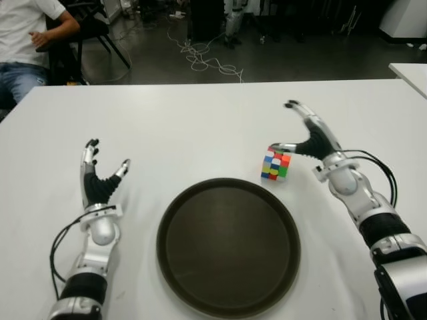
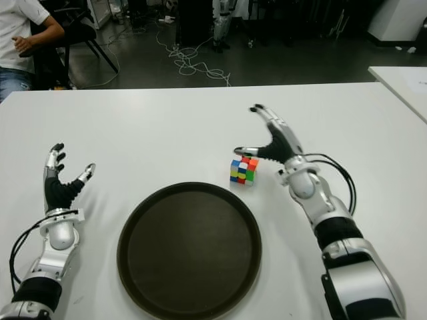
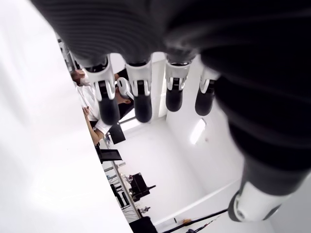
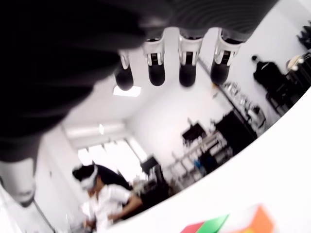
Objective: Pick up the Rubik's Cube and put it in the plate
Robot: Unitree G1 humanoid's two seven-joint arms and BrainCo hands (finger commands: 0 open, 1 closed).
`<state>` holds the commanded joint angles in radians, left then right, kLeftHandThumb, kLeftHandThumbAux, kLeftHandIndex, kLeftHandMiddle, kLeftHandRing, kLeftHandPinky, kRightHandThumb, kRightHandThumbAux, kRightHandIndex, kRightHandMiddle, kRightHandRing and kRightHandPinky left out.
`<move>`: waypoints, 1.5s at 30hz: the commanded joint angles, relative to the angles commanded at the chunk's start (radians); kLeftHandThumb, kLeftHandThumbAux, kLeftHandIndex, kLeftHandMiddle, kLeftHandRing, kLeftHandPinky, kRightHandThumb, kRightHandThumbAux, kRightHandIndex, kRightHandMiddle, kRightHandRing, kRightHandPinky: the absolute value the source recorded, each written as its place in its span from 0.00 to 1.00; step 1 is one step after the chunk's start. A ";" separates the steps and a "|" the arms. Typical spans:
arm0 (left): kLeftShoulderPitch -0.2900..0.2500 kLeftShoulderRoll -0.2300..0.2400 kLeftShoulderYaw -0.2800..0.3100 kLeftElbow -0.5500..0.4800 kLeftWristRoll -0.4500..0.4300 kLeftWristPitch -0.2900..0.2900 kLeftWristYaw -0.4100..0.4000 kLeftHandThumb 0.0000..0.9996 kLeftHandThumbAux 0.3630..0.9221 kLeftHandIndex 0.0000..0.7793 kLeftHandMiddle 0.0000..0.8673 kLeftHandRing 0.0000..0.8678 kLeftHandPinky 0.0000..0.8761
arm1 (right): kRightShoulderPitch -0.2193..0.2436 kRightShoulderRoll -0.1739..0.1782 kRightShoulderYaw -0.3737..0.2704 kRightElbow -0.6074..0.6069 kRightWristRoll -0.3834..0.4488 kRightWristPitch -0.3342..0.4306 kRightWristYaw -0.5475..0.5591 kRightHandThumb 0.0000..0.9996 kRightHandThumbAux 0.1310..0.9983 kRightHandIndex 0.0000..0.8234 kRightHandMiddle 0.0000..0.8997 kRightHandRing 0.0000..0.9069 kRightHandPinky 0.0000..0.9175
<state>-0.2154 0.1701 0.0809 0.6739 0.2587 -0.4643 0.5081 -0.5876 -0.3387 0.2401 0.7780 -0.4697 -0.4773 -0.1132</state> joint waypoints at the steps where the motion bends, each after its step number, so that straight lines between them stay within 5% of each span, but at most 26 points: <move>1: 0.001 -0.001 0.001 -0.001 0.000 0.003 0.000 0.00 0.58 0.07 0.09 0.09 0.12 | -0.005 0.000 0.009 -0.007 -0.003 0.008 0.018 0.00 0.55 0.09 0.08 0.12 0.19; 10: 0.000 0.002 0.008 0.003 -0.003 0.017 -0.006 0.00 0.55 0.06 0.09 0.11 0.14 | -0.023 -0.010 0.043 -0.058 -0.024 0.050 0.094 0.00 0.64 0.09 0.07 0.12 0.14; 26: -0.065 -0.007 0.036 0.082 -0.066 -0.010 -0.037 0.00 0.69 0.08 0.08 0.11 0.20 | -0.079 -0.036 0.104 -0.100 -0.089 0.161 0.233 0.00 0.68 0.11 0.10 0.14 0.13; 36: -0.059 -0.012 0.035 0.063 -0.080 -0.015 -0.058 0.00 0.64 0.10 0.10 0.12 0.17 | -0.087 -0.053 0.132 -0.110 -0.102 0.181 0.282 0.00 0.71 0.13 0.14 0.16 0.12; 45: -0.046 -0.017 0.030 0.032 -0.075 -0.007 -0.057 0.00 0.65 0.08 0.09 0.11 0.16 | -0.118 -0.090 0.189 -0.117 -0.139 0.221 0.443 0.00 0.69 0.13 0.17 0.17 0.12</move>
<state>-0.2618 0.1526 0.1112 0.7057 0.1838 -0.4717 0.4511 -0.7059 -0.4286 0.4292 0.6612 -0.6090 -0.2559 0.3293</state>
